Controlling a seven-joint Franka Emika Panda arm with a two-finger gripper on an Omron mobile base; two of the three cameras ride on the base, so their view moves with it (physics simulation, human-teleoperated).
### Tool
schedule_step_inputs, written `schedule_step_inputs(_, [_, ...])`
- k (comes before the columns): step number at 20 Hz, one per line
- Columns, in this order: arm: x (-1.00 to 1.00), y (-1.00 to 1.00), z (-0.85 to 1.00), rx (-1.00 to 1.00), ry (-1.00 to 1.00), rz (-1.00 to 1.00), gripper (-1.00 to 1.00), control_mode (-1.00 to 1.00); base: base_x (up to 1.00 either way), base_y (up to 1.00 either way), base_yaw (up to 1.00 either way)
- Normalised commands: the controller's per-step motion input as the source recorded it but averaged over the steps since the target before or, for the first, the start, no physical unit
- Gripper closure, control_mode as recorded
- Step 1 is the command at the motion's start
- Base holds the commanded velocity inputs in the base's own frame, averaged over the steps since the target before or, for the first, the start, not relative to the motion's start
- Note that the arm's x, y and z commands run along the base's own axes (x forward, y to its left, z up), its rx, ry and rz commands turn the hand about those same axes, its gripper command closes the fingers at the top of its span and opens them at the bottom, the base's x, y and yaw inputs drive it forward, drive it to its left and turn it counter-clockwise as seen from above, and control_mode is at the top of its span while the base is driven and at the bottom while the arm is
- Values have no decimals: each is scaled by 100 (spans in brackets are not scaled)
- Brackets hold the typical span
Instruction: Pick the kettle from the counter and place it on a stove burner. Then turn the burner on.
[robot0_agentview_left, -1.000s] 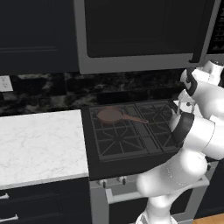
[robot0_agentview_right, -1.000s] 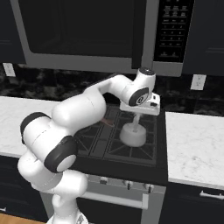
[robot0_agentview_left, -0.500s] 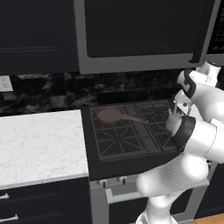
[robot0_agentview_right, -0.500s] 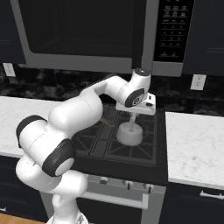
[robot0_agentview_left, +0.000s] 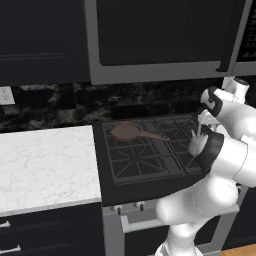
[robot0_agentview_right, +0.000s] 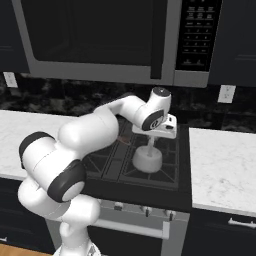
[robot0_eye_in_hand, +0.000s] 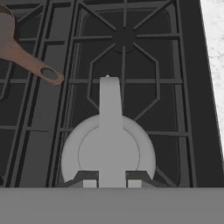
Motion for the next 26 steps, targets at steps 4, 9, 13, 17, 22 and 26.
schedule_step_inputs(4, [0,1,-15,0,-5,0,100,-100,0,0,0])
schedule_step_inputs(9, [19,2,10,-2,-12,0,100,-100,0,0,0])
schedule_step_inputs(13, [56,0,6,-3,0,0,100,-100,0,0,0])
schedule_step_inputs(17, [34,0,0,-1,0,0,100,-100,0,0,0])
schedule_step_inputs(22, [-1,-3,-8,0,0,0,100,-100,0,0,0])
schedule_step_inputs(26, [0,-1,-34,0,0,0,100,-100,0,0,0])
